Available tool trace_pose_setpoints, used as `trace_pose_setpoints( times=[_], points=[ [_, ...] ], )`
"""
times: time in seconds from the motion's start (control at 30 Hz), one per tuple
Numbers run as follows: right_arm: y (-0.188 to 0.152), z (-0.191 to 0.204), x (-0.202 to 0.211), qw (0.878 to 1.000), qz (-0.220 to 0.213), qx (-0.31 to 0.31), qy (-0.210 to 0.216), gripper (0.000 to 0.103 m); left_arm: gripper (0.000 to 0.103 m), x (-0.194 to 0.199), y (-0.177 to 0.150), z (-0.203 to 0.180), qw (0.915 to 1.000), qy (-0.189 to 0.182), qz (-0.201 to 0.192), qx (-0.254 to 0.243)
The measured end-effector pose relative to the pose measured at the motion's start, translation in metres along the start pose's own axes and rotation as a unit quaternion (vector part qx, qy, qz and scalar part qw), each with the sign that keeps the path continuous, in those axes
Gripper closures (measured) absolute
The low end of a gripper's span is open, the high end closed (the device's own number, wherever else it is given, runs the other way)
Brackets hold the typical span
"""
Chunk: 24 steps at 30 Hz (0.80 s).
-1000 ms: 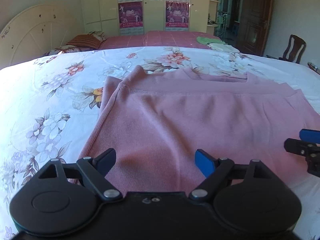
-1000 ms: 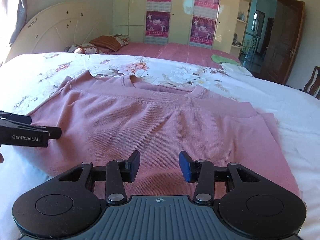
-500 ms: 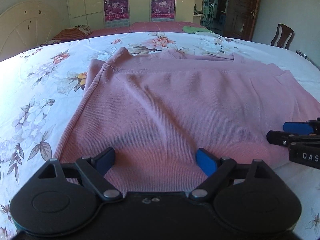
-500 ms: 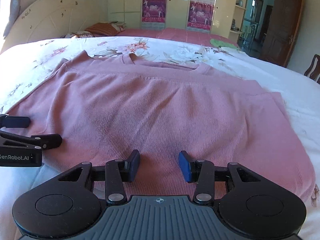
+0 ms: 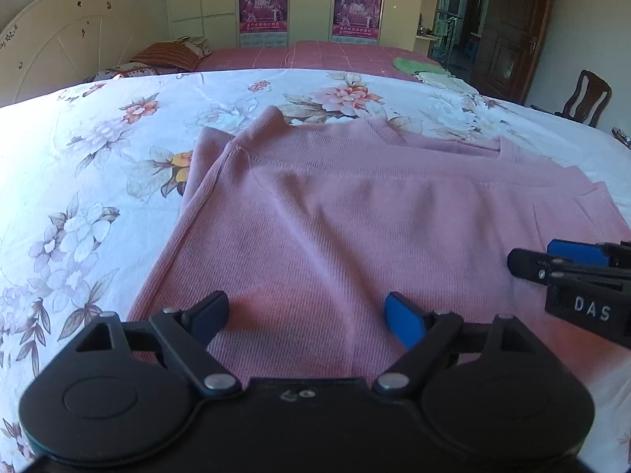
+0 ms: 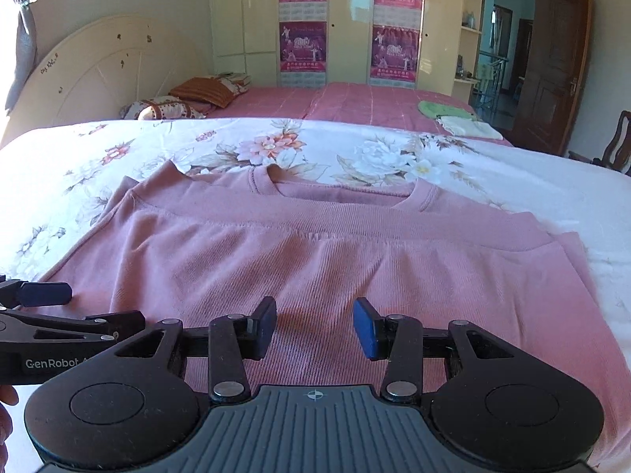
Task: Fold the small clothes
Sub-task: 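Move the left tool to the side of the folded bundle and grasp it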
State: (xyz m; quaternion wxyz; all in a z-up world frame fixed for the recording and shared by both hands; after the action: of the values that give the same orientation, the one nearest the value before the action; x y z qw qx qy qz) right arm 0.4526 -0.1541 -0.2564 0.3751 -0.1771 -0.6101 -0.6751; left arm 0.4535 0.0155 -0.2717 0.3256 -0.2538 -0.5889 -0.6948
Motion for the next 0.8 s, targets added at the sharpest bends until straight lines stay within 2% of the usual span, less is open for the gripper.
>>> trace_pose_setpoints(
  times=[0.1,0.27,0.47,0.57,0.67,0.73,0.8],
  points=[
    [-0.005,0.000,-0.005,1.000,0.007,0.016,-0.005,0.060,0.015,0.004,-0.003,0.001,1.0000,0.004,-0.003,-0.008],
    [-0.006,0.000,0.008,1.000,-0.009,-0.006,0.011,0.060,0.014,0.012,-0.006,0.005,0.9999,0.006,0.006,-0.006],
    [-0.023,0.006,0.005,1.000,0.007,0.030,-0.002,0.060,0.013,0.015,-0.017,0.006,0.9997,0.006,0.025,-0.004],
    [-0.021,0.005,0.016,1.000,-0.011,0.010,0.011,0.060,0.013,0.023,-0.021,0.011,0.9994,0.000,0.030,0.019],
    [-0.032,0.006,0.013,1.000,0.009,0.021,0.010,0.060,0.013,0.030,-0.029,0.018,0.9978,-0.011,0.049,0.044],
    [-0.034,0.009,0.014,0.999,0.010,0.039,0.008,0.060,0.013,0.034,-0.035,0.023,0.9960,-0.019,0.061,0.062],
    [-0.033,0.009,0.017,0.999,0.009,0.031,0.014,0.060,0.013,0.037,-0.042,0.028,0.9931,-0.029,0.077,0.083]
  ],
)
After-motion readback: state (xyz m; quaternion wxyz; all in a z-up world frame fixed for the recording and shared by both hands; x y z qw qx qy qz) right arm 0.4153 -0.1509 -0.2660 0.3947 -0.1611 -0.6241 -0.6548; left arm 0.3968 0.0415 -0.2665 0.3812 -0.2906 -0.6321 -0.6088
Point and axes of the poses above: each gripper's, at about its wrist camera, not at the fingertips, and x roughly against the way its jaws point, z to its left, y to its top, the point moved 8 cm from there along -x, roughly the way its jaws point, and after that the axes turned 15 degrees about y, right-handed, at the moved point
